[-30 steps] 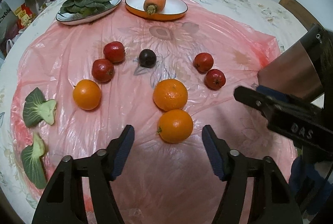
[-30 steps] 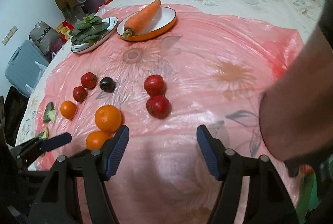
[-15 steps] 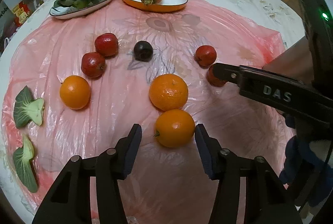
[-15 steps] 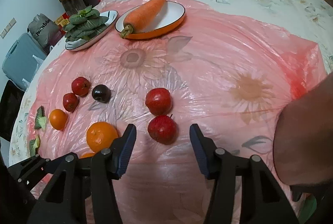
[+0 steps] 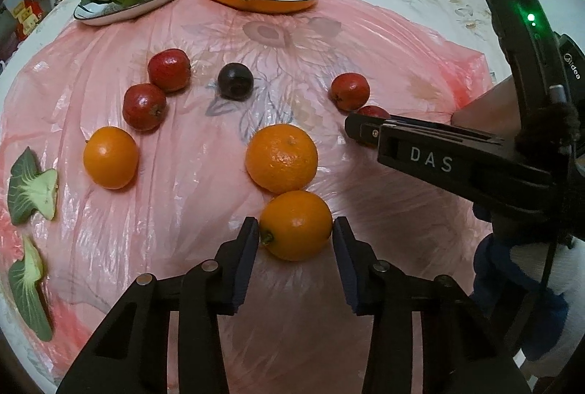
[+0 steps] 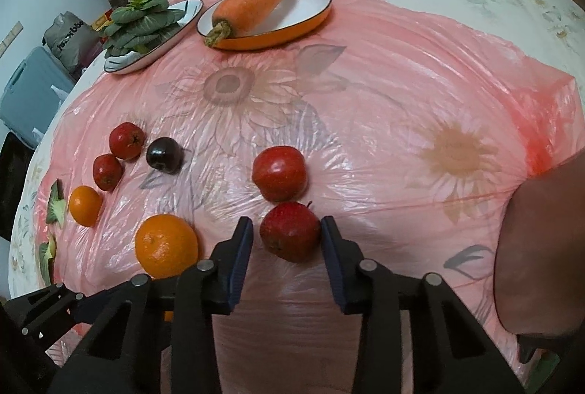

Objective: Organize fruits
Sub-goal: 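Grasp a tangerine with the left gripper while the right gripper grasps a red apple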

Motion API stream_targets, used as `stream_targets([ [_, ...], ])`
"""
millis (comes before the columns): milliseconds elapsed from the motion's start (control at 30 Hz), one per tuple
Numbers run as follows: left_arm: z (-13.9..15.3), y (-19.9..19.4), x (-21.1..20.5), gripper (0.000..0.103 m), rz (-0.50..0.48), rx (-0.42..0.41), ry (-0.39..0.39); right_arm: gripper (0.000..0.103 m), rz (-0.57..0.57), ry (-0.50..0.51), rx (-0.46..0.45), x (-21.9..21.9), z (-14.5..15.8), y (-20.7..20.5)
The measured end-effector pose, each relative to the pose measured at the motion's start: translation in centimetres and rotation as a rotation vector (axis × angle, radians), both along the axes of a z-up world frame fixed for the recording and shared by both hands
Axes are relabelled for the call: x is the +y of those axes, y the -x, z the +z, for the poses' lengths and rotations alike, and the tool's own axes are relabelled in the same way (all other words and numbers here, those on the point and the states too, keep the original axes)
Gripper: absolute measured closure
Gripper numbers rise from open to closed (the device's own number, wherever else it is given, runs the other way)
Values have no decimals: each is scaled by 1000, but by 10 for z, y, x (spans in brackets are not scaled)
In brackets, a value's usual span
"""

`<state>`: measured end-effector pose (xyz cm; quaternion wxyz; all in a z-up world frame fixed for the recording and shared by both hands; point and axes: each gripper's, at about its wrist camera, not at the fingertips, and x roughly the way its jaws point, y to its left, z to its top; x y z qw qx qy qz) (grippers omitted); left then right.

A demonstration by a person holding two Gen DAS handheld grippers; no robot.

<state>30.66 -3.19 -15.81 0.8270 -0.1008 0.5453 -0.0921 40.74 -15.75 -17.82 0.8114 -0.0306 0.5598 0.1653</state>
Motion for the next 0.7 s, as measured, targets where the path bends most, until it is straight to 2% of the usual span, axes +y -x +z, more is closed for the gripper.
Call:
stream_targets([
  [333, -5, -5, 0, 67, 16, 25, 42, 70, -4, -2, 4, -1, -4, -4],
  [500, -8, -7, -1, 67, 19, 30, 49, 75, -5, -5, 5, -2, -7, -6],
  [700, -7, -5, -1, 68, 21, 24, 49, 75, -3, -22, -4, -5, -7, -4],
])
